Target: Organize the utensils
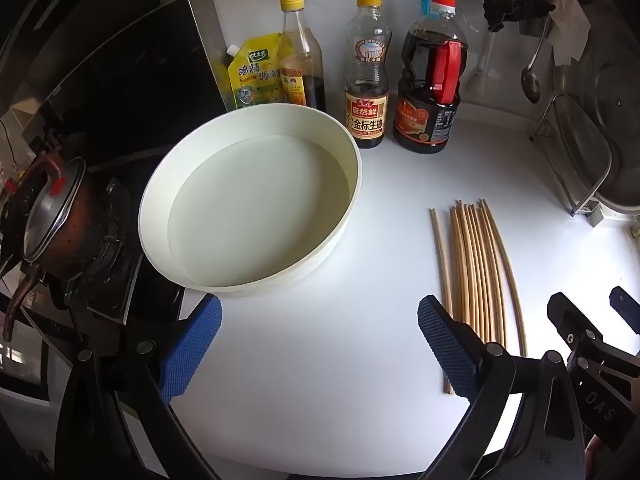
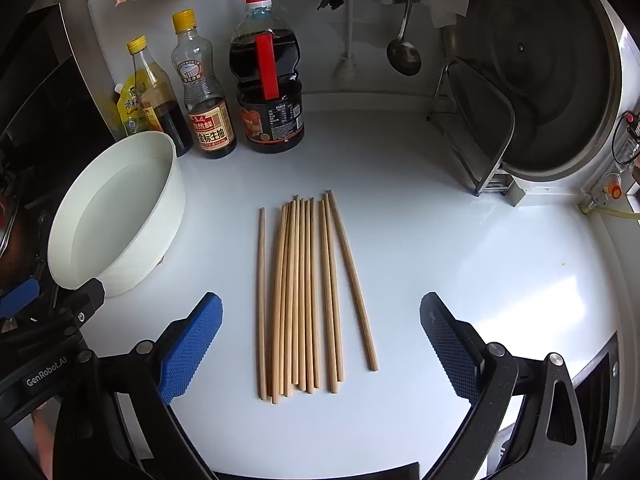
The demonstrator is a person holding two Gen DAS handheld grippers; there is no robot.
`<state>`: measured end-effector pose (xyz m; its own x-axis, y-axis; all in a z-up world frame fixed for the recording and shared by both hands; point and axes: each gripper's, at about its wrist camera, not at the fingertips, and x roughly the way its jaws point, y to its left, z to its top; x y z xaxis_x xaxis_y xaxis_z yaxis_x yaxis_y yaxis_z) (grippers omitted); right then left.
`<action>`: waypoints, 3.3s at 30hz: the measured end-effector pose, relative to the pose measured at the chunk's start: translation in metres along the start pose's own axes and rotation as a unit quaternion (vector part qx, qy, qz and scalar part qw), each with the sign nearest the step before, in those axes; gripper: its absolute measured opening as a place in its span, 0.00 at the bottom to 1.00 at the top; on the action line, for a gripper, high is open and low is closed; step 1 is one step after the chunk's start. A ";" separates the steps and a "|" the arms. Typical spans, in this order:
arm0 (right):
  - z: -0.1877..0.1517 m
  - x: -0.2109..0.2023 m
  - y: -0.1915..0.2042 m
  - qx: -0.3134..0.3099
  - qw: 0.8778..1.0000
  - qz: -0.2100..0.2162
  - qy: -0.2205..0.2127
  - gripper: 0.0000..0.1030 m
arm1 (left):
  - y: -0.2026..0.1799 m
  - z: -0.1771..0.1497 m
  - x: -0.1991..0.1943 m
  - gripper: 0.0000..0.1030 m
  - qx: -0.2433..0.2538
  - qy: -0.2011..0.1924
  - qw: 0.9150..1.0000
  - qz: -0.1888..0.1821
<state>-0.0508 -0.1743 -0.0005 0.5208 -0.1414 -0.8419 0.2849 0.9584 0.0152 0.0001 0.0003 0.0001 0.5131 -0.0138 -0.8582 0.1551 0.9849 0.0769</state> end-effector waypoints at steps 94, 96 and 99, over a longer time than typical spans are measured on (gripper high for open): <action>-0.004 0.000 -0.003 0.009 1.000 0.004 0.001 0.92 | -0.004 0.003 -0.004 0.94 0.006 -0.002 1.000 0.005; -0.004 0.001 -0.004 0.010 1.000 0.005 0.002 0.92 | -0.004 0.002 -0.003 0.94 0.006 -0.001 1.000 0.004; -0.007 0.003 -0.012 0.017 1.000 0.020 -0.002 0.92 | -0.007 0.000 0.001 0.94 0.006 0.004 1.000 -0.004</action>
<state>-0.0580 -0.1844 -0.0072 0.5353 -0.1036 -0.8383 0.2907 0.9544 0.0677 0.0000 -0.0063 -0.0014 0.5060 -0.0197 -0.8623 0.1692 0.9826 0.0769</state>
